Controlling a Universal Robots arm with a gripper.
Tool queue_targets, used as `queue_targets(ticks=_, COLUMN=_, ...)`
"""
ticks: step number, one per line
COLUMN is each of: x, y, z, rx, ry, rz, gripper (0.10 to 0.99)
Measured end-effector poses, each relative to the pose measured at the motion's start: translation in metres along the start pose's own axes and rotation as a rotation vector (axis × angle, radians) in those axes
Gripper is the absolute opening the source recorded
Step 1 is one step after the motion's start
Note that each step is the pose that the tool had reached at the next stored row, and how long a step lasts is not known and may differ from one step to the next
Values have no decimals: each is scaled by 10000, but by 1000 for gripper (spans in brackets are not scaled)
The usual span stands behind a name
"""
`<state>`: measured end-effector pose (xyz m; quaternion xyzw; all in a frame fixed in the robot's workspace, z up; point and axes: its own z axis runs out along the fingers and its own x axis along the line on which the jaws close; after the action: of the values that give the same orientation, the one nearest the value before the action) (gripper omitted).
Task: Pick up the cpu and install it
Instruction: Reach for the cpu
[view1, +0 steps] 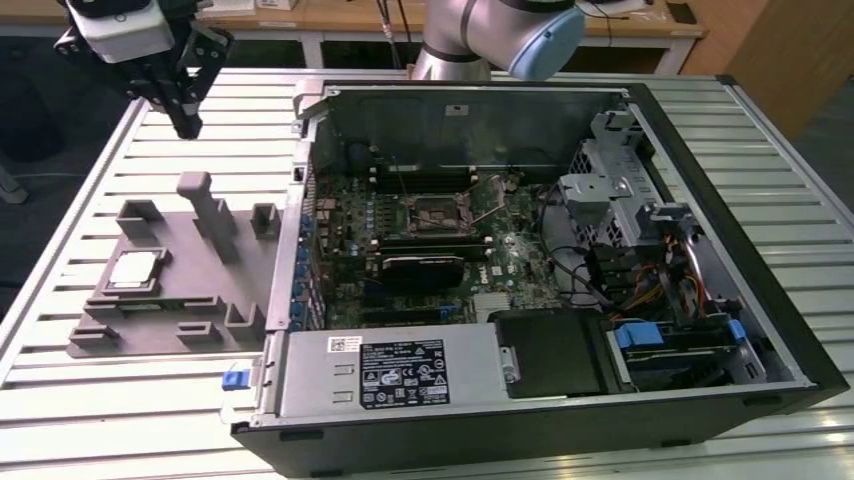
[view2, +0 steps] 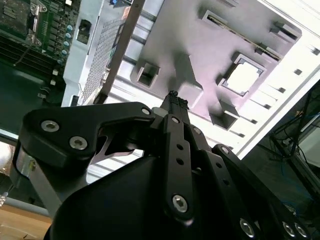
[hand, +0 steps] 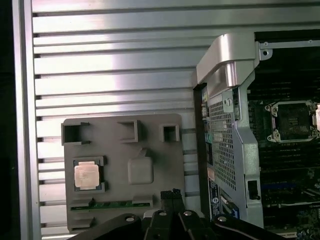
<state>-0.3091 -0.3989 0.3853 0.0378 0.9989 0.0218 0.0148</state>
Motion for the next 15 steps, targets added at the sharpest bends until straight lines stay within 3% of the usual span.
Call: queue_targets(ticks=15, x=234, y=-23, z=112, rx=0, ry=0, rz=-1, gripper=110)
